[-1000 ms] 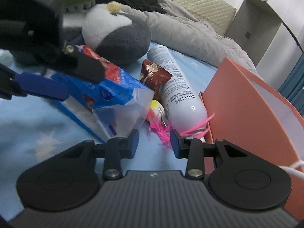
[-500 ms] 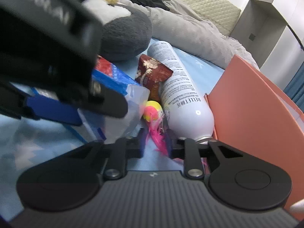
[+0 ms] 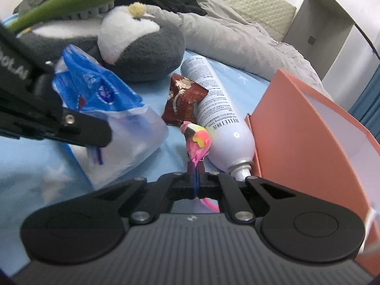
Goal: Organize soft objects
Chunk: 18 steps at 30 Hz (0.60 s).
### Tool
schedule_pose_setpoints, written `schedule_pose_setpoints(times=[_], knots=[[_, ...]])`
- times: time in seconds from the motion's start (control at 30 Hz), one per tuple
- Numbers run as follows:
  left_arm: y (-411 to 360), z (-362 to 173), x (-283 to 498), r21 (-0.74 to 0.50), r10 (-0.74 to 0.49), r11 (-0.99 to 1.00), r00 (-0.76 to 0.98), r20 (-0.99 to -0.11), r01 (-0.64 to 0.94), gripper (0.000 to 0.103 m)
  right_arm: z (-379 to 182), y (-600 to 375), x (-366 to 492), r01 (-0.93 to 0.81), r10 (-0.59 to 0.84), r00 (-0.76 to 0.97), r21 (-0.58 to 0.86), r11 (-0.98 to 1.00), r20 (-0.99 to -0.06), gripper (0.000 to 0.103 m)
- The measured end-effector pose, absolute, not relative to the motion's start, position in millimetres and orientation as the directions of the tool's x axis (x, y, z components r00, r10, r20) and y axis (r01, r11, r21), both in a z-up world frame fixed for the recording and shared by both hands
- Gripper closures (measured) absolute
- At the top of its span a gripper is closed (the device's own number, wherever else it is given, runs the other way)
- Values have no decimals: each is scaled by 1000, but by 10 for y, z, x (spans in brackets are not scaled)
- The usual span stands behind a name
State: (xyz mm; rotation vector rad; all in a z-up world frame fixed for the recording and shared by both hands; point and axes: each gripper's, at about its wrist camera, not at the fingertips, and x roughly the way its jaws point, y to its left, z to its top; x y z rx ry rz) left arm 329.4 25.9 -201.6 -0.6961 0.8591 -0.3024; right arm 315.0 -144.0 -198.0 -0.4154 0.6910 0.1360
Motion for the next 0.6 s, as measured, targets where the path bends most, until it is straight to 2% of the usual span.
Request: schedule_pose_setpoints(times=[0.6], knots=[[616, -1590, 1960, -611, -449, 790, 627, -636, -54, 101, -1578, -1315, 1981, -342, 100, 684, -196, 919, -723, 99]])
